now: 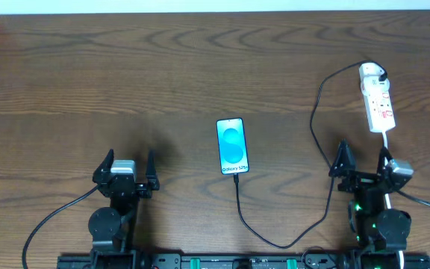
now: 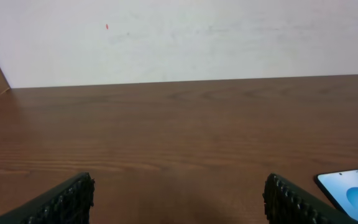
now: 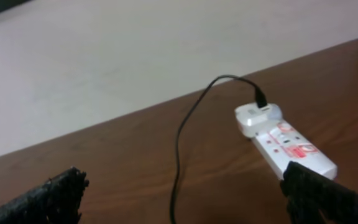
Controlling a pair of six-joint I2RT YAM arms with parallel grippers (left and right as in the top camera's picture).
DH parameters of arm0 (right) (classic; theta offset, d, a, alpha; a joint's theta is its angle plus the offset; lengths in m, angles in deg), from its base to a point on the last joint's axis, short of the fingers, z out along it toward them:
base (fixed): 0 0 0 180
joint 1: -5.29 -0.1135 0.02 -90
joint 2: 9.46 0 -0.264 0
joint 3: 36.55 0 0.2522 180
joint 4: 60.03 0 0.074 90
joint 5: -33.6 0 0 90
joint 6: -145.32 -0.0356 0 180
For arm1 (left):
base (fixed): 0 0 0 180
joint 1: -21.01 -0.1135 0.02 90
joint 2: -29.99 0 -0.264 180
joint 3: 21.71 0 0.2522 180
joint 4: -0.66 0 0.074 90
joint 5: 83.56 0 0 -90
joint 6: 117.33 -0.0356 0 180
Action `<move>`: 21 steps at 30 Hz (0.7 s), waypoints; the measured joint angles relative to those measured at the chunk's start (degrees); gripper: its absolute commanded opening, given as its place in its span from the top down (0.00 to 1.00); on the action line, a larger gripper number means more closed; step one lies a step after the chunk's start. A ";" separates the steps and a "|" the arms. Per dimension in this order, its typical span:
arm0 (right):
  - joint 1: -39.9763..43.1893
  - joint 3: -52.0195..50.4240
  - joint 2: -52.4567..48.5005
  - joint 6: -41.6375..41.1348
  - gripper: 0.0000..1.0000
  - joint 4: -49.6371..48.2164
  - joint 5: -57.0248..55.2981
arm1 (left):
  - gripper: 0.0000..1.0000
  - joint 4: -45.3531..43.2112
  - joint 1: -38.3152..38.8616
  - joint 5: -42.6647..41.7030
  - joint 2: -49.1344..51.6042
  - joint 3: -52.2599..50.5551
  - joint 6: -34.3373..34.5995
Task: Plug charger to phone and switch on socket
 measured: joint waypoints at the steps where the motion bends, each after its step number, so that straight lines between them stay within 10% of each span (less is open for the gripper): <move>1: -0.09 0.00 0.33 0.15 0.01 0.02 -0.61 | 0.13 0.00 0.00 0.00 0.02 0.00 0.00; 21: -0.13 0.00 0.85 14.08 0.01 4.28 -2.67 | 0.13 0.00 0.02 -0.02 0.02 0.00 0.00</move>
